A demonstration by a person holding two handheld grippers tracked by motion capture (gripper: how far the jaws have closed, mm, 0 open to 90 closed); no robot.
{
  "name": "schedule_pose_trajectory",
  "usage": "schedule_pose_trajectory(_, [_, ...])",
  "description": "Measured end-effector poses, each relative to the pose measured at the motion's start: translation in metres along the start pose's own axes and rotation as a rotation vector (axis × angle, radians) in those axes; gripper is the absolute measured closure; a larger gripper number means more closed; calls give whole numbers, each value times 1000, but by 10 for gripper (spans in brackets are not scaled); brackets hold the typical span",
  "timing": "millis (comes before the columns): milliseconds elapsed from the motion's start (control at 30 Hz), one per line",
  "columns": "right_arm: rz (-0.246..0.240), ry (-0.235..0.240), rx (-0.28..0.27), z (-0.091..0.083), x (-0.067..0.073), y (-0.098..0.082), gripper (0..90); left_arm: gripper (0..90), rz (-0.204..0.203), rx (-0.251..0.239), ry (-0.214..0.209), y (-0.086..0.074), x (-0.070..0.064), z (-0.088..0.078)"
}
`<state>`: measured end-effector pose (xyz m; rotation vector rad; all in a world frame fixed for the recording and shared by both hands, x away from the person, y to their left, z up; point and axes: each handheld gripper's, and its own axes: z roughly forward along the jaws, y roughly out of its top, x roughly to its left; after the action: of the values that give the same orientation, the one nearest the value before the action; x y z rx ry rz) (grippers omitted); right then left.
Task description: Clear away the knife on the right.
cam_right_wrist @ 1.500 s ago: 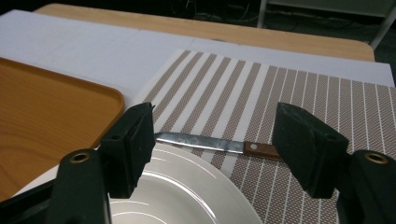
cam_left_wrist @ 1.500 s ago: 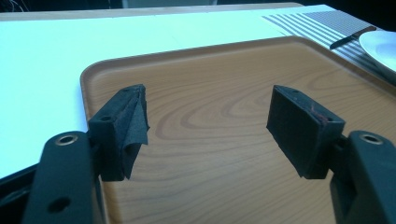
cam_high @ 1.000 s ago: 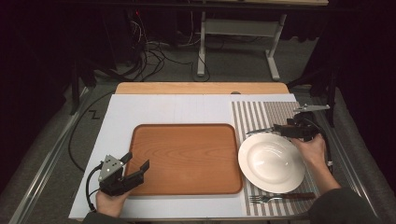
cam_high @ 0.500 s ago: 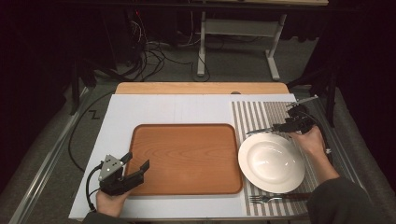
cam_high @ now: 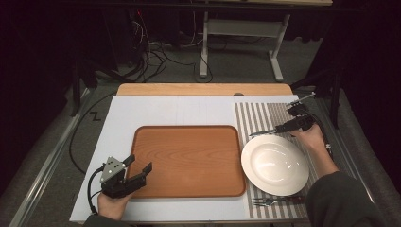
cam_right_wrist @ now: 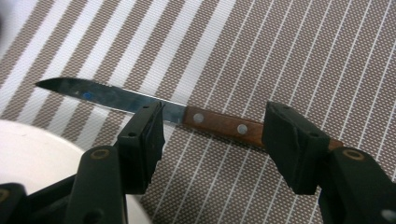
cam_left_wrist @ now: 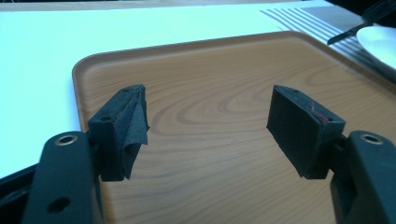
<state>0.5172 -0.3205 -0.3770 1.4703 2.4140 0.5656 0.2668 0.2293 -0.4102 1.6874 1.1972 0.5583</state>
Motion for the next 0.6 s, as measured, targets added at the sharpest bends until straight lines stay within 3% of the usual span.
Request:
schedule_pose_trajectory(233, [21, 20, 19, 11, -4, 0, 383, 300, -1, -6, 11, 0, 0, 0])
schedule_pose_trajectory(600, [4, -1, -1, 17, -2, 4, 381, 301, -5, -3, 14, 0, 1, -1])
